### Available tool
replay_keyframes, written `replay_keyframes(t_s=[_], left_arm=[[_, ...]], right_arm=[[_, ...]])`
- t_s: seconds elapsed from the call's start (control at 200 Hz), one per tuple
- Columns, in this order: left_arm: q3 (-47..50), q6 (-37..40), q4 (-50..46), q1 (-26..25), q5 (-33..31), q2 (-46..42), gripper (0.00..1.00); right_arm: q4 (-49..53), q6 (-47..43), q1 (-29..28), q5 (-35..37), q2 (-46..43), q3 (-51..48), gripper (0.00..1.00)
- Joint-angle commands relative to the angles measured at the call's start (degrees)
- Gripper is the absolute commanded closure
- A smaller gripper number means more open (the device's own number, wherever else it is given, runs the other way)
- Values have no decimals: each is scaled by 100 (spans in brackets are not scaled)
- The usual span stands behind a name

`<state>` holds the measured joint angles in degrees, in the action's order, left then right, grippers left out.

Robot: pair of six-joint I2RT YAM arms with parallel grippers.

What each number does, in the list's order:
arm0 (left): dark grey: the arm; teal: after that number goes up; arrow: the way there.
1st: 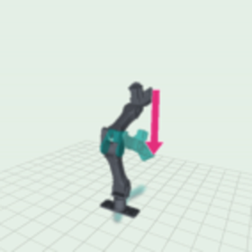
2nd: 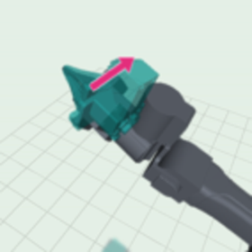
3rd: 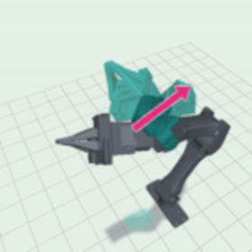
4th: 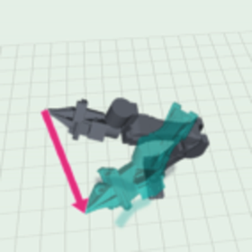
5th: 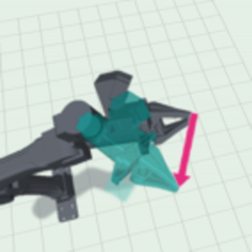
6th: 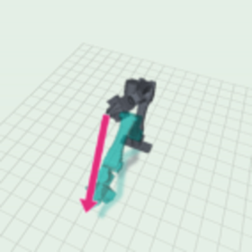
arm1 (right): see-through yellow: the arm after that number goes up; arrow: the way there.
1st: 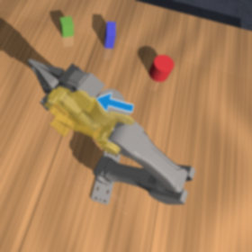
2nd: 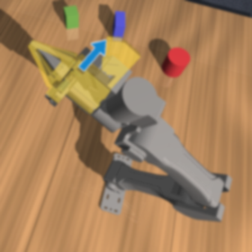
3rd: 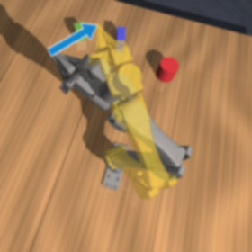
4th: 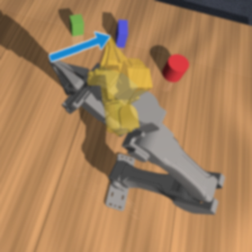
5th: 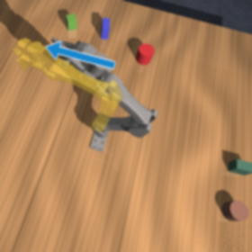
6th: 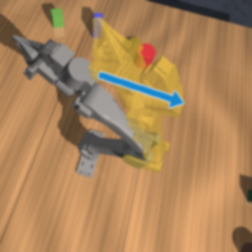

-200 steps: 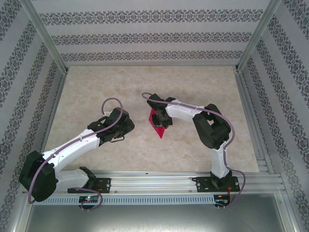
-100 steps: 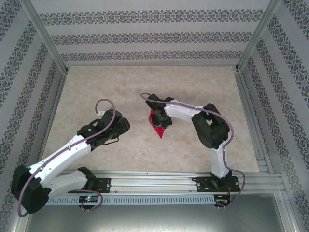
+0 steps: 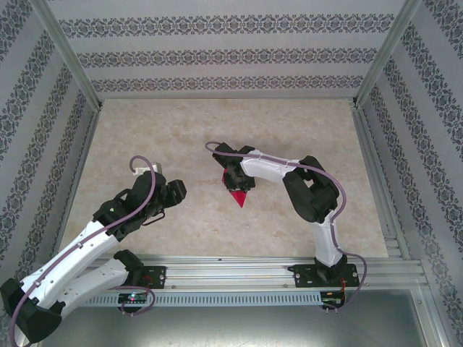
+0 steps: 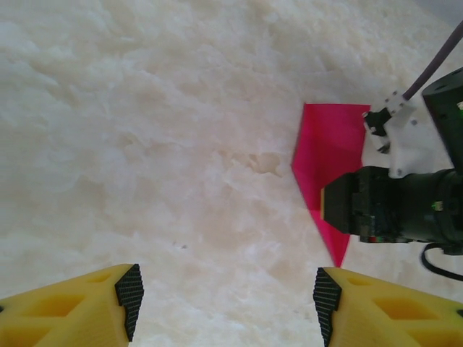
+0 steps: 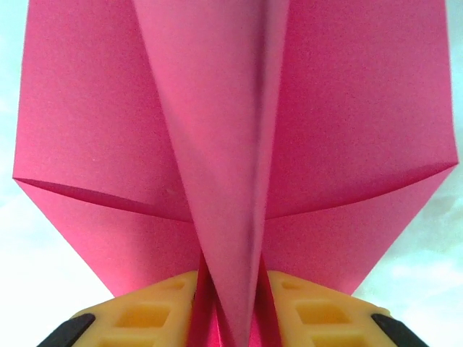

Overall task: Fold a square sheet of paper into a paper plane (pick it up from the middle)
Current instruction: Move a paper plane to the center of the table.

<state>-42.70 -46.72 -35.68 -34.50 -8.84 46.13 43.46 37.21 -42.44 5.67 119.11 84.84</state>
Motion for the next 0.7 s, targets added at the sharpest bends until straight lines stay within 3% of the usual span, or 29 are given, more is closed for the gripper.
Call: replay_keyframes(t_s=[0.0, 0.31, 0.694], left_arm=[[-25, 474, -313, 180, -78, -2, 31], [61, 793, -197, 757, 1079, 124, 30], [44, 505, -401, 1155, 862, 193, 29]], right_arm=[[465, 246, -147, 87, 279, 75, 72], [804, 604, -371, 137, 564, 629, 72], [969, 451, -432, 173, 879, 1180, 71]])
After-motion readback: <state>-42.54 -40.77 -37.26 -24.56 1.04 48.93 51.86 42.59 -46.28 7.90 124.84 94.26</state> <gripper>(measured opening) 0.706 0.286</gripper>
